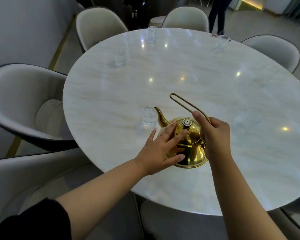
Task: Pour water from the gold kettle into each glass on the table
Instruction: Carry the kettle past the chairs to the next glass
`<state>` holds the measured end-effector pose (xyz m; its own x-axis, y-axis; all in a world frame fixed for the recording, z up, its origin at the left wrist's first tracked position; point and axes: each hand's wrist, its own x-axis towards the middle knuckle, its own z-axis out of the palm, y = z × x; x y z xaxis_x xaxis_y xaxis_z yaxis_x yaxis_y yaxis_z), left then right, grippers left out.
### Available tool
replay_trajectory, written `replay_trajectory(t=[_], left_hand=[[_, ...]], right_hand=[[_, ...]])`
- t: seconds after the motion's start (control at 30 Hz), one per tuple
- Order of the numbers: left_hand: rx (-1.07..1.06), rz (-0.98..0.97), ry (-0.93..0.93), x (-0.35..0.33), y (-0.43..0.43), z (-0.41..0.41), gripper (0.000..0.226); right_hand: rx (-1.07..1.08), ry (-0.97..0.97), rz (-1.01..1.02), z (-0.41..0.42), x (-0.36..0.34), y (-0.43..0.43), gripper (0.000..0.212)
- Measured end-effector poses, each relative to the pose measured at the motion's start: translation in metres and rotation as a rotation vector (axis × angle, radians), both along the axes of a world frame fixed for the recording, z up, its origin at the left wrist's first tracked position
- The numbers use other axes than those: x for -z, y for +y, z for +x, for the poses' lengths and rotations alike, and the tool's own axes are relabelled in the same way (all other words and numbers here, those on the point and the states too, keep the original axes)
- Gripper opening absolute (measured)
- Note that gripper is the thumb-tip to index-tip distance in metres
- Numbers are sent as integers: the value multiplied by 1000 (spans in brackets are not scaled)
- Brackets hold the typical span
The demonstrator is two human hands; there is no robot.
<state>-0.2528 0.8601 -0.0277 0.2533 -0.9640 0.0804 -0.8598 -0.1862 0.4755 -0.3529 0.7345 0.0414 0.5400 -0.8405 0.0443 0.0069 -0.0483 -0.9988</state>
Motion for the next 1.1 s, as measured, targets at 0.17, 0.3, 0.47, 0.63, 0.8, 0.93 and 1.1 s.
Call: replay_trajectory(t=[0.17, 0.3, 0.47, 0.63, 0.8, 0.93, 1.1], left_hand=[[39, -22, -29, -6, 40, -37, 64], [123, -22, -37, -11, 83, -60, 62], [263, -62, -4, -17, 140, -95, 59], [428, -145, 22, -16, 183, -140, 54], [590, -228, 54, -23, 211, -190, 52], [699, -286, 53, -31, 221, -234, 51], [816, -334, 62, -41, 226, -299, 50]], right_hand=[[55, -65, 79, -40, -8, 47, 49], [131, -111, 108, -75, -12, 99, 49], [250, -136, 126, -128, -17, 169, 55], [360, -231, 186, -186, -17, 233, 51], [470, -280, 153, -249, -26, 284, 45], [564, -276, 95, -299, -35, 315, 49], [705, -307, 97, -368, -46, 342, 52]])
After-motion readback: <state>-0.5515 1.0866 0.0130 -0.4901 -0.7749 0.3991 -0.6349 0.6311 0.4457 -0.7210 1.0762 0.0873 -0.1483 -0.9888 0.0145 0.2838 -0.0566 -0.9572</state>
